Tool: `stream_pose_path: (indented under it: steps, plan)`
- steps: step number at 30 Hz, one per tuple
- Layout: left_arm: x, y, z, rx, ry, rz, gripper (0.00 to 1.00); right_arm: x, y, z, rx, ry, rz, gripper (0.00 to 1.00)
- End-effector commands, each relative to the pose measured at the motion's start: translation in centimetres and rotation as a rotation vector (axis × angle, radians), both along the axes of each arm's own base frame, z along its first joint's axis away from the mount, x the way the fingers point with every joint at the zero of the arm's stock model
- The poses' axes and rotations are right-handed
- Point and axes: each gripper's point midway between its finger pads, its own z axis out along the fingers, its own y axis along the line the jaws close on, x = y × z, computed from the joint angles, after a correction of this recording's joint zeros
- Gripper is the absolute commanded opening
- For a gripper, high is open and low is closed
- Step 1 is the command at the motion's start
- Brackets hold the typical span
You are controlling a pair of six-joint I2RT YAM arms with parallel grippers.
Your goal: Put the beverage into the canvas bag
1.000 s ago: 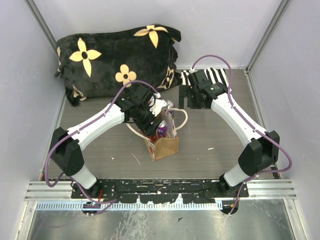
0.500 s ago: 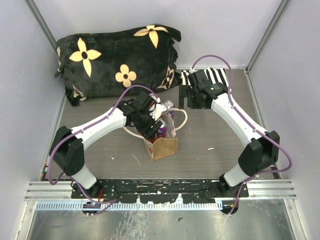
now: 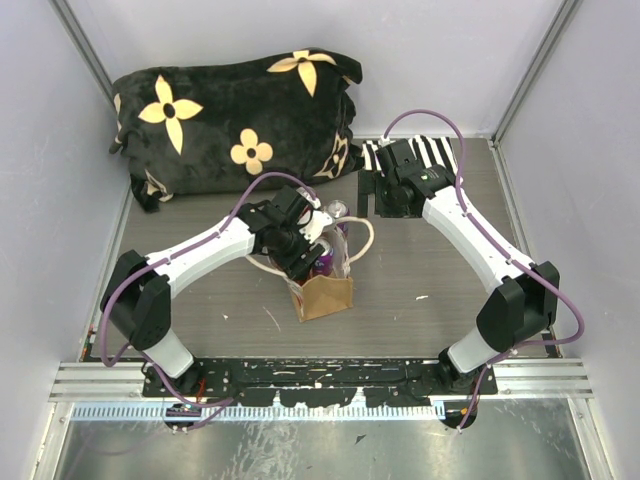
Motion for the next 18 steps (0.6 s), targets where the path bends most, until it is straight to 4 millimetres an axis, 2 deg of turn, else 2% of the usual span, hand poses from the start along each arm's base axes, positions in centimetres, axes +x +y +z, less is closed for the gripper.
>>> stream_pose_path:
  steps: [1, 3, 5, 11, 18]
  plan:
    - [0.5, 0.2, 0.5, 0.006, -0.026, 0.017, 0.76, 0.6, 0.3, 1.8, 0.033, -0.053, 0.005, 1.0]
    - [0.5, 0.1, 1.0, 0.0, -0.033, 0.021, 0.83, 0.6, 0.3, 1.8, 0.035, -0.053, 0.007, 1.0]
    - [0.3, -0.1, 1.5, -0.007, -0.038, 0.018, 0.98, 0.7, 0.4, 1.8, 0.036, -0.054, 0.008, 1.0]
    - [0.1, -0.7, 2.5, -0.031, -0.038, 0.013, 0.99, 0.7, 0.5, 1.8, 0.04, -0.053, 0.013, 1.0]
    - [-0.2, -2.8, 5.9, -0.137, -0.047, -0.014, 0.99, 0.7, 0.5, 1.9, 0.042, -0.054, 0.013, 1.0]
